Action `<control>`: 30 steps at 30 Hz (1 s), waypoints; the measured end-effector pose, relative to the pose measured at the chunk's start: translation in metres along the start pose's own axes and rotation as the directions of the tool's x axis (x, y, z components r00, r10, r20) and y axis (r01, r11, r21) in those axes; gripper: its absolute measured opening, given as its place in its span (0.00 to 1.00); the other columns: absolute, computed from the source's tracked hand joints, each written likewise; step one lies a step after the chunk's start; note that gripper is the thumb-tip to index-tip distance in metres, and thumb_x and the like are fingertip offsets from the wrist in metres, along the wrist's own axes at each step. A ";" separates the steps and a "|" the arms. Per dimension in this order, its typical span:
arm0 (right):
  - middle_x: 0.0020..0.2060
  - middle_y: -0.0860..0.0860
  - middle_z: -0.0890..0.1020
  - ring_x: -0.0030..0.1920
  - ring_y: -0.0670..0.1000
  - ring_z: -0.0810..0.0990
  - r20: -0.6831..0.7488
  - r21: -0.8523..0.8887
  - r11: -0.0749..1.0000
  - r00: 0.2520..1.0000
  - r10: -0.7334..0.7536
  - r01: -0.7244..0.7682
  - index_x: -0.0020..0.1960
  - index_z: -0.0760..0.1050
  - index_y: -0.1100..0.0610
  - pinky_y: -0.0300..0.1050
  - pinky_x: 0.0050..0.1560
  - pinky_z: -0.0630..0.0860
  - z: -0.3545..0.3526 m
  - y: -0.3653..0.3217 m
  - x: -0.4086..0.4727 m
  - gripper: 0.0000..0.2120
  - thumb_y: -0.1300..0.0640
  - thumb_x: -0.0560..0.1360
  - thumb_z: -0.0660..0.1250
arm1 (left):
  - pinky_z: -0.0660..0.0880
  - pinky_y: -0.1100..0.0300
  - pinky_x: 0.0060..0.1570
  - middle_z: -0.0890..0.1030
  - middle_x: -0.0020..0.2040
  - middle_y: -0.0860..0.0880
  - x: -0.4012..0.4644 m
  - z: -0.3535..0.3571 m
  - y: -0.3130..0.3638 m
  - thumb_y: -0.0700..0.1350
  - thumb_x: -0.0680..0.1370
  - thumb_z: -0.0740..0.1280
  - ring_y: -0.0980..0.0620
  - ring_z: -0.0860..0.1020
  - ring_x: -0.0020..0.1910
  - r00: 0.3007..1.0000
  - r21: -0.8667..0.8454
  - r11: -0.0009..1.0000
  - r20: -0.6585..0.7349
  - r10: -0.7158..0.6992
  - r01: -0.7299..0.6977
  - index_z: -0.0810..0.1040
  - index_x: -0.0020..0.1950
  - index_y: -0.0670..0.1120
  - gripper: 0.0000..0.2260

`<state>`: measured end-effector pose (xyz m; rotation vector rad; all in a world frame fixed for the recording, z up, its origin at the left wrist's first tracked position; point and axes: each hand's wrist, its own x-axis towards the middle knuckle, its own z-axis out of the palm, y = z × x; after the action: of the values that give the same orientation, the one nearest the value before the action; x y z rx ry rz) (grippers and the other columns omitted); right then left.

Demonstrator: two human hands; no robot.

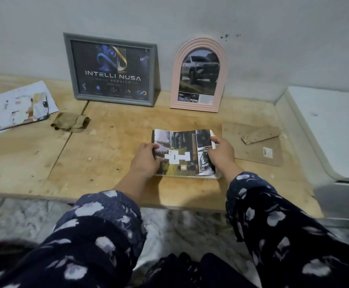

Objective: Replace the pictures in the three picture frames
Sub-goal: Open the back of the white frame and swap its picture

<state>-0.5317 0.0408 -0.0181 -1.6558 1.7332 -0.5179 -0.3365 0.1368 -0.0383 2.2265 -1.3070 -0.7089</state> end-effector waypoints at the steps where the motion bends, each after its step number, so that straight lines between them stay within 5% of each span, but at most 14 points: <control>1: 0.65 0.53 0.76 0.65 0.55 0.73 0.028 -0.014 1.000 1.000 0.001 -0.001 0.67 0.73 0.55 0.42 0.62 0.69 -0.001 0.005 0.003 0.22 0.64 0.74 0.63 | 0.68 0.52 0.64 0.70 0.67 0.48 -0.001 0.003 0.002 0.47 0.78 0.68 0.46 0.71 0.65 1.000 0.058 0.998 -0.012 -0.008 0.009 0.71 0.69 0.49 0.20; 9: 0.71 0.52 0.64 0.68 0.57 0.63 0.191 -0.300 0.941 0.976 -0.104 0.159 0.72 0.66 0.53 0.46 0.68 0.61 0.001 0.030 0.008 0.26 0.60 0.75 0.64 | 0.63 0.50 0.64 0.61 0.75 0.51 -0.008 0.013 0.014 0.50 0.77 0.68 0.46 0.58 0.72 0.999 0.274 0.961 -0.013 -0.048 0.050 0.70 0.69 0.54 0.21; 19: 0.74 0.47 0.60 0.68 0.55 0.59 0.237 -0.382 0.892 0.959 -0.158 0.241 0.73 0.65 0.50 0.53 0.65 0.64 -0.006 0.042 0.002 0.25 0.50 0.77 0.63 | 0.60 0.50 0.62 0.63 0.73 0.52 -0.010 0.022 0.030 0.49 0.80 0.61 0.46 0.59 0.69 0.997 0.354 0.932 -0.017 -0.072 0.073 0.70 0.68 0.54 0.16; 23: 0.71 0.47 0.64 0.67 0.54 0.60 0.117 -0.216 0.966 0.986 -0.120 0.144 0.70 0.67 0.49 0.53 0.66 0.64 -0.020 0.046 0.006 0.21 0.53 0.77 0.62 | 0.60 0.50 0.62 0.66 0.70 0.49 0.000 0.029 0.052 0.49 0.80 0.60 0.45 0.61 0.67 0.998 0.339 0.940 -0.052 -0.022 0.038 0.71 0.67 0.53 0.15; 30: 0.67 0.49 0.69 0.68 0.57 0.61 -0.042 -0.130 0.987 0.995 0.094 -0.098 0.68 0.69 0.49 0.50 0.67 0.63 -0.071 0.086 0.025 0.20 0.57 0.77 0.60 | 0.59 0.48 0.66 0.68 0.69 0.48 0.022 0.069 0.119 0.48 0.79 0.62 0.44 0.60 0.70 0.989 0.305 0.943 0.096 0.112 -0.136 0.71 0.68 0.52 0.16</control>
<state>-0.6423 0.0147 -0.0333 -1.6519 1.8988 -0.3981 -0.4480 0.0561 -0.0217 2.3486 -1.6824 -0.5798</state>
